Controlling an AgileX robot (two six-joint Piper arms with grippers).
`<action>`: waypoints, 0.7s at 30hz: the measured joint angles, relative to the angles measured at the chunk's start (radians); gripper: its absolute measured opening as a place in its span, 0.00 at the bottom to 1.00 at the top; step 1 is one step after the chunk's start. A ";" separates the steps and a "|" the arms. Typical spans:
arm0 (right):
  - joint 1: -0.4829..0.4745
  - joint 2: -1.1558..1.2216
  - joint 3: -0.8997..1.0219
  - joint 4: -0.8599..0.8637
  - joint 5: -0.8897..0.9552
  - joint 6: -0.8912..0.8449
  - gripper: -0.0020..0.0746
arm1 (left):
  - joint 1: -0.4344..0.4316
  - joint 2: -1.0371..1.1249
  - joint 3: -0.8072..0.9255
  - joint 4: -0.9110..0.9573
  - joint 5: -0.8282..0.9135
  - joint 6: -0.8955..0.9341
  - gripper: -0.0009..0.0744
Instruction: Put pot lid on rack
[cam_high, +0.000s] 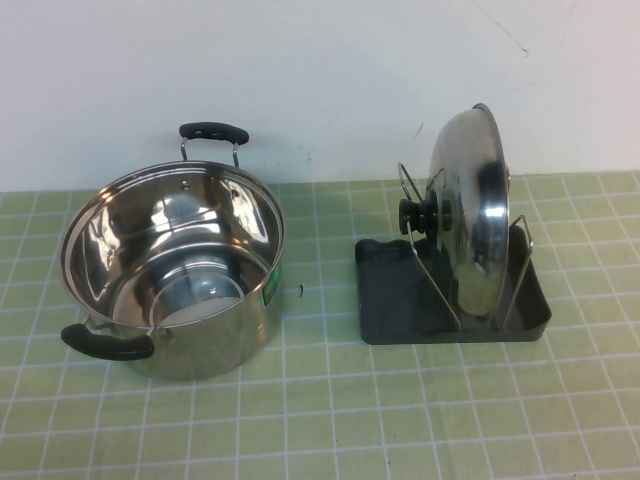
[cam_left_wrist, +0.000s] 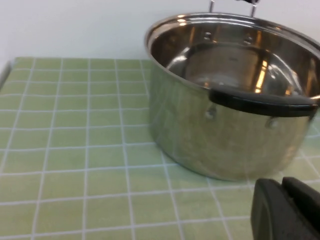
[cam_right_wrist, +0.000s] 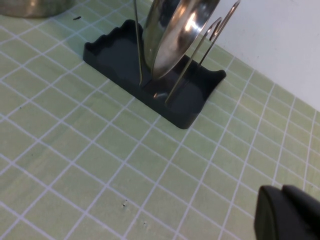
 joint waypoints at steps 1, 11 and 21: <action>0.000 0.000 0.000 0.000 0.000 0.000 0.02 | 0.043 0.000 0.024 -0.053 -0.038 0.065 0.01; 0.000 0.000 0.000 0.000 0.000 0.000 0.02 | 0.144 0.000 0.157 -0.053 -0.162 0.069 0.01; 0.000 0.000 0.000 0.000 0.000 0.000 0.02 | 0.095 0.000 0.157 -0.053 -0.135 0.049 0.01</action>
